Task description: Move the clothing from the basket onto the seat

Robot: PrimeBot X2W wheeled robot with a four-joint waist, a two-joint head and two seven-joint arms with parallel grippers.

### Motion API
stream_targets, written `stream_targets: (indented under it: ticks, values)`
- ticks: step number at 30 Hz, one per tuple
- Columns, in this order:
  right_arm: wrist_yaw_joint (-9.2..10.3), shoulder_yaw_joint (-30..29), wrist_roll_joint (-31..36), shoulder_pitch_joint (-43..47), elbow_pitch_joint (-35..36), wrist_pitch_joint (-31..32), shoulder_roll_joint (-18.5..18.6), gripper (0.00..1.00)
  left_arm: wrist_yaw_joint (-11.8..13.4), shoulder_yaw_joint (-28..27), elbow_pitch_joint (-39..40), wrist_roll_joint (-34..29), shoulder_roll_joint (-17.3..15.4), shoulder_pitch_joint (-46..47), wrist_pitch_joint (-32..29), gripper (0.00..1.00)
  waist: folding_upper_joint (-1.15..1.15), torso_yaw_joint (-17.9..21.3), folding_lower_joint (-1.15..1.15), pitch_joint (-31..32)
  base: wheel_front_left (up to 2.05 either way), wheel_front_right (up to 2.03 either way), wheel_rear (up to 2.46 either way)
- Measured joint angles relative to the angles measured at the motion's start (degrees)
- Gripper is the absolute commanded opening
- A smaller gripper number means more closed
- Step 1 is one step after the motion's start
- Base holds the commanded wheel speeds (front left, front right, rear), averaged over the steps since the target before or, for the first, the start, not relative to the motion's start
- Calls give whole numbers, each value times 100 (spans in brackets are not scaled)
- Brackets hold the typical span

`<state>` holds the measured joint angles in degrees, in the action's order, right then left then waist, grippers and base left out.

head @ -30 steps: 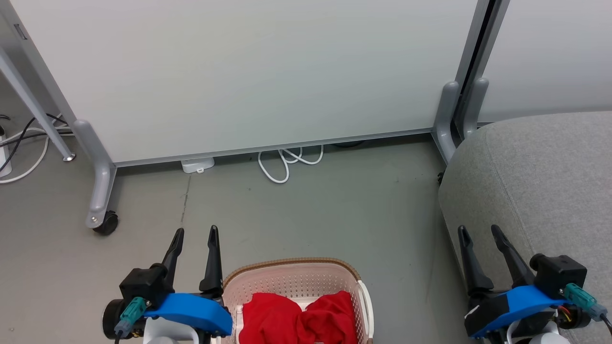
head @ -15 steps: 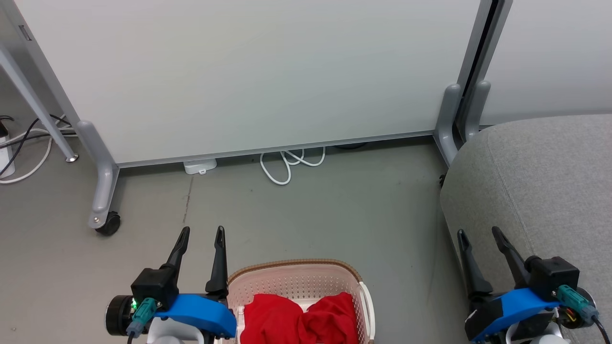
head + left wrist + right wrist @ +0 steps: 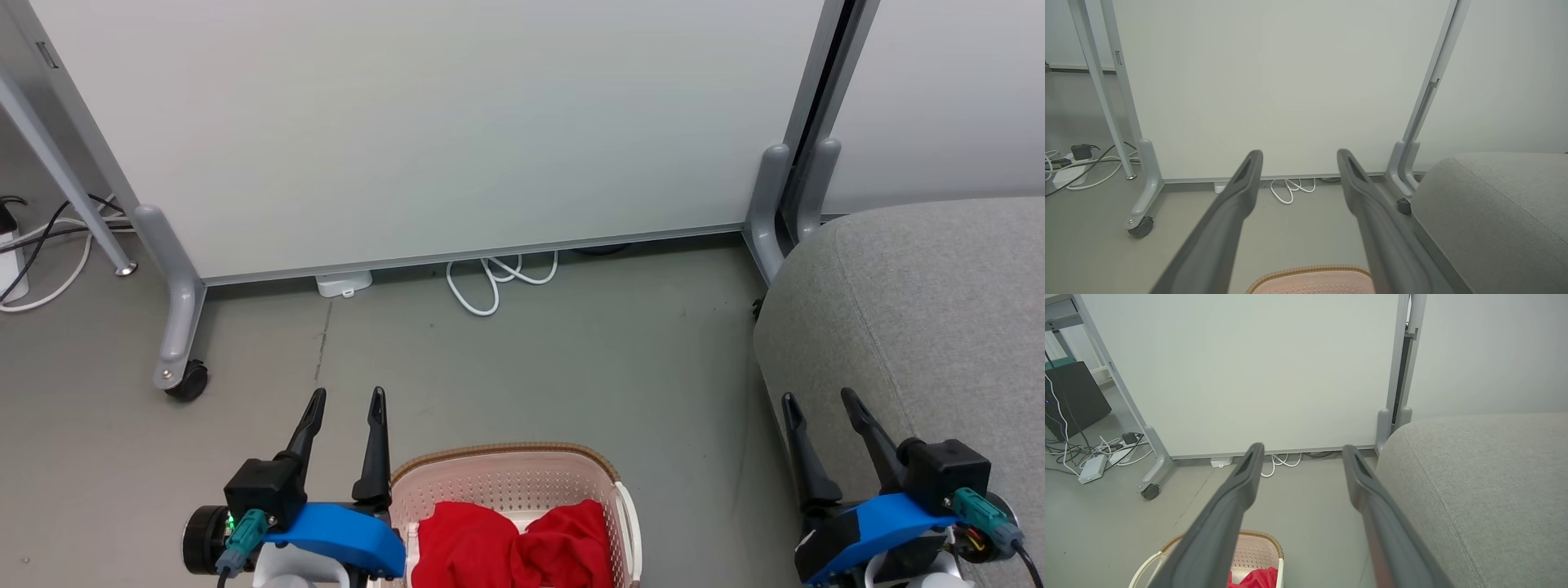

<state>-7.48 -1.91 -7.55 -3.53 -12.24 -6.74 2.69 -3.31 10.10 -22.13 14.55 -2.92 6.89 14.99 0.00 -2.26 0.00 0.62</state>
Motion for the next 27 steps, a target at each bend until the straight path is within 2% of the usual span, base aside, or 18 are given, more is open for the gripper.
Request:
stream_targets:
  ticks: [13,27]
  values:
    - [0,91,-14,-64,121,38,1,100,24,0,-92,8,0,7,1,100,0,61,0,-291,0,0,0]
    - [0,381,58,-839,437,-1,5,100,-76,-64,-816,-76,-14,725,8,100,0,402,0,-1620,0,0,0]
